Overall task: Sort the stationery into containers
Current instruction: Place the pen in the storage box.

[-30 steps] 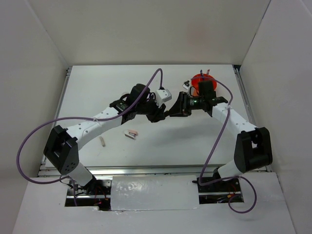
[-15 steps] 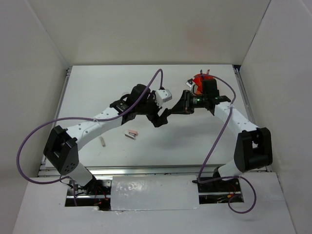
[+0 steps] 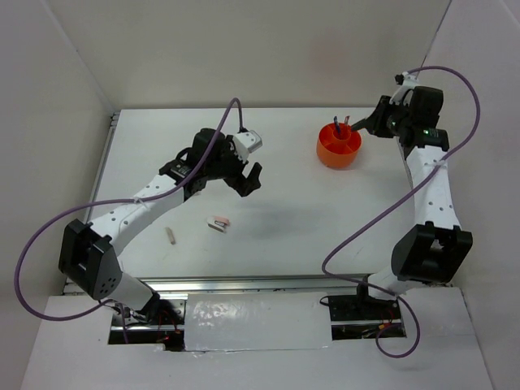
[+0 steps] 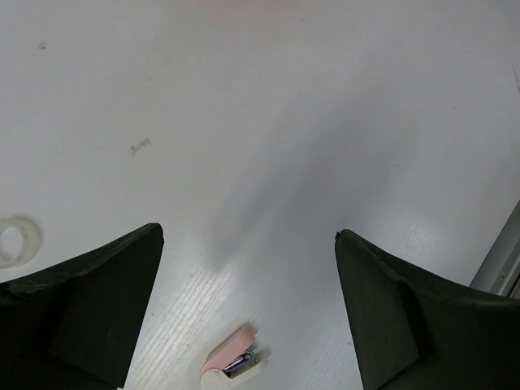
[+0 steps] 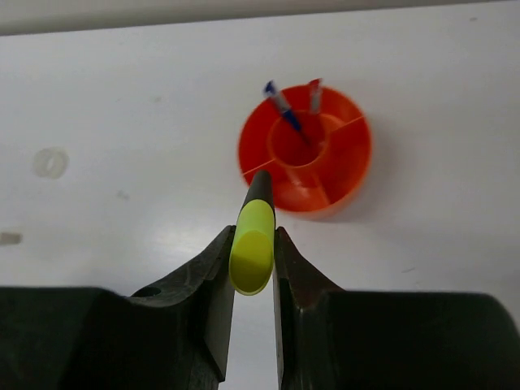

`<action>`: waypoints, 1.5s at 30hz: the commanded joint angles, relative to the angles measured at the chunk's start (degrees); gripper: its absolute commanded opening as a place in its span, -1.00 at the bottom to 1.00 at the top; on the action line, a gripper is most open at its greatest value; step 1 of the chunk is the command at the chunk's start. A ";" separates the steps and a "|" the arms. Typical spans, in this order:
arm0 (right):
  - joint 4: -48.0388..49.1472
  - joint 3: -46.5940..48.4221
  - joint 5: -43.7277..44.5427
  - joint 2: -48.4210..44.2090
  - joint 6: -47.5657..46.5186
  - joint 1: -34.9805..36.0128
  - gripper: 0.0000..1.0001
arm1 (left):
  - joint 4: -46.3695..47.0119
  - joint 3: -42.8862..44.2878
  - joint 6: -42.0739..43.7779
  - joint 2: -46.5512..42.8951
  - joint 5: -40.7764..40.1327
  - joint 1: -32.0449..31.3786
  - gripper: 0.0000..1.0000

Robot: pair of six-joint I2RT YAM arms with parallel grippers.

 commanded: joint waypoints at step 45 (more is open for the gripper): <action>3.24 26.33 9.06 31.16 -6.63 1.62 -1.00 | 2.00 -5.06 -1.09 -0.81 1.42 2.89 0.99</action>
